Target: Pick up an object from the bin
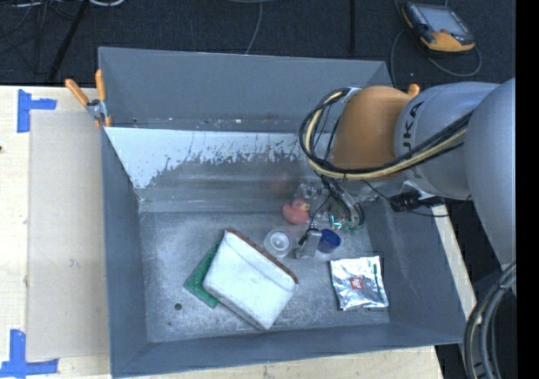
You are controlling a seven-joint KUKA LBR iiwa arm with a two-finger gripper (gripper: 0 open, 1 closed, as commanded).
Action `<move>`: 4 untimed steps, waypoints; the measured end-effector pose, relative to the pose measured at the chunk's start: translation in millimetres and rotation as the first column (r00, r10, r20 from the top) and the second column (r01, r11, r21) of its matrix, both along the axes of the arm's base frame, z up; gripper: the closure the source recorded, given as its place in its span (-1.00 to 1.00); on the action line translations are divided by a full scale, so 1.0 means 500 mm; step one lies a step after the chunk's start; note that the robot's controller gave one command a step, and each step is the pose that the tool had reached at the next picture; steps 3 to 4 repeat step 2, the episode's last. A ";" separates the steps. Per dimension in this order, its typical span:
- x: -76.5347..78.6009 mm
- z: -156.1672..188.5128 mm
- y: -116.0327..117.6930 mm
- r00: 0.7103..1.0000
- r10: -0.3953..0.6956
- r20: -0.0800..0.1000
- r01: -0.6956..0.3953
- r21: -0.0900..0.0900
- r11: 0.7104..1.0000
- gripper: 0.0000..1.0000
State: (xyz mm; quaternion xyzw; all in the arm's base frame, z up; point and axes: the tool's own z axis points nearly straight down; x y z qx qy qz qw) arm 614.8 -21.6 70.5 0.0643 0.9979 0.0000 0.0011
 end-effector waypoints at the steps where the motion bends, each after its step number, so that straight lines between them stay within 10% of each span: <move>1: 0.001 0.003 0.000 1.000 0.001 -0.001 -0.001 0.000 1.000 1.00; 2: -0.058 0.266 0.017 0.999 -0.038 0.005 0.038 0.001 0.999 1.00; 4: -0.058 0.266 0.017 0.999 -0.038 0.005 0.038 0.001 0.999 1.00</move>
Offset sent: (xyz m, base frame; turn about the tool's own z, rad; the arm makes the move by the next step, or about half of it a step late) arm 0.0000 0.0000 0.0000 0.0000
